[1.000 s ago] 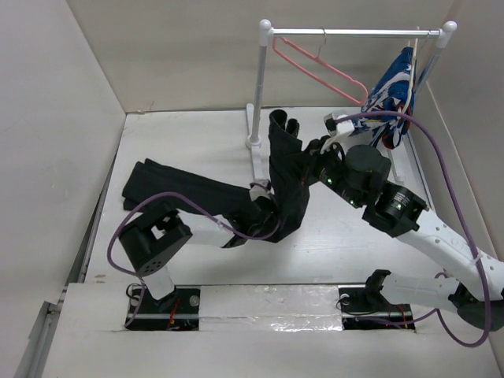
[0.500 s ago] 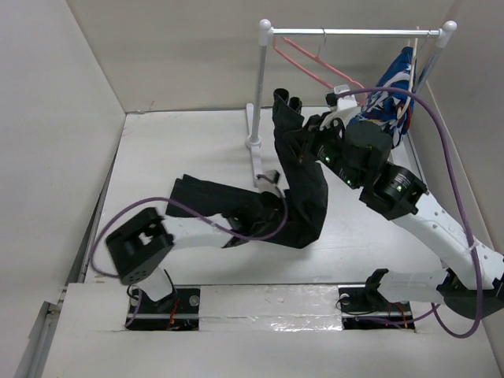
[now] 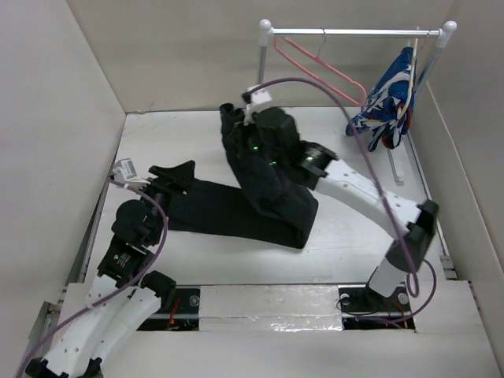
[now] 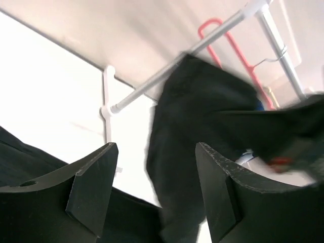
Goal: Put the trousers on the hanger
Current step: Fold the trousers at the center of the board, then pick up the hanger from the clothesline.
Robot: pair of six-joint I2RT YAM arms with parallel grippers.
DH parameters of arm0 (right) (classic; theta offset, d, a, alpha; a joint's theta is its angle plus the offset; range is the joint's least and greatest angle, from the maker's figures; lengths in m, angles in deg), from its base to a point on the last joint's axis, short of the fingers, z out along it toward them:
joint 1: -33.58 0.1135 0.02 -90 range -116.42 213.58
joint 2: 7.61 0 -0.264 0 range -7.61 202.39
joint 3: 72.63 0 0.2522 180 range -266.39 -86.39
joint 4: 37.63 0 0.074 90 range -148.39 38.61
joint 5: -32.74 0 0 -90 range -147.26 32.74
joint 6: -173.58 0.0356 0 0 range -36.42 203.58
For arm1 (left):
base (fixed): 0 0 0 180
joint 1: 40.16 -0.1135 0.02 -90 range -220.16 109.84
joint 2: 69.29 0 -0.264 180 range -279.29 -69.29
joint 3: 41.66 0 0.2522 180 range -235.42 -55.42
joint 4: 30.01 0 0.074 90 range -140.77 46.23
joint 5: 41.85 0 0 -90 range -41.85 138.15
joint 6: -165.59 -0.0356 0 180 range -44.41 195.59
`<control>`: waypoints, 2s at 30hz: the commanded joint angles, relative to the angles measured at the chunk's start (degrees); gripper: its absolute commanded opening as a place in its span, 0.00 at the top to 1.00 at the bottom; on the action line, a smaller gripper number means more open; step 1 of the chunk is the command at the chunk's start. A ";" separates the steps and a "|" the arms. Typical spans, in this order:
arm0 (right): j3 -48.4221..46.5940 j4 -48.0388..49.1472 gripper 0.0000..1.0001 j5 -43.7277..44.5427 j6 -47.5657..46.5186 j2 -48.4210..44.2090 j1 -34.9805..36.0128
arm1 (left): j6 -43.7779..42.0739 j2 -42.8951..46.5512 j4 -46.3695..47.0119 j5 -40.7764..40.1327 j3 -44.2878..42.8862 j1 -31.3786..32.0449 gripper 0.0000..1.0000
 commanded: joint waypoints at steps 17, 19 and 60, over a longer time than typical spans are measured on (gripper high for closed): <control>20.34 19.99 0.35 3.56 6.11 1.30 10.97 | -1.94 5.33 -8.05 -0.95 1.62 -1.44 0.35; 33.88 21.40 0.98 4.99 9.19 -7.82 8.51 | -0.28 0.79 -4.51 1.95 5.57 -1.44 0.35; 47.76 13.43 1.00 -16.01 -2.73 -35.17 -24.99 | -1.85 -18.12 22.65 6.26 15.10 2.42 0.98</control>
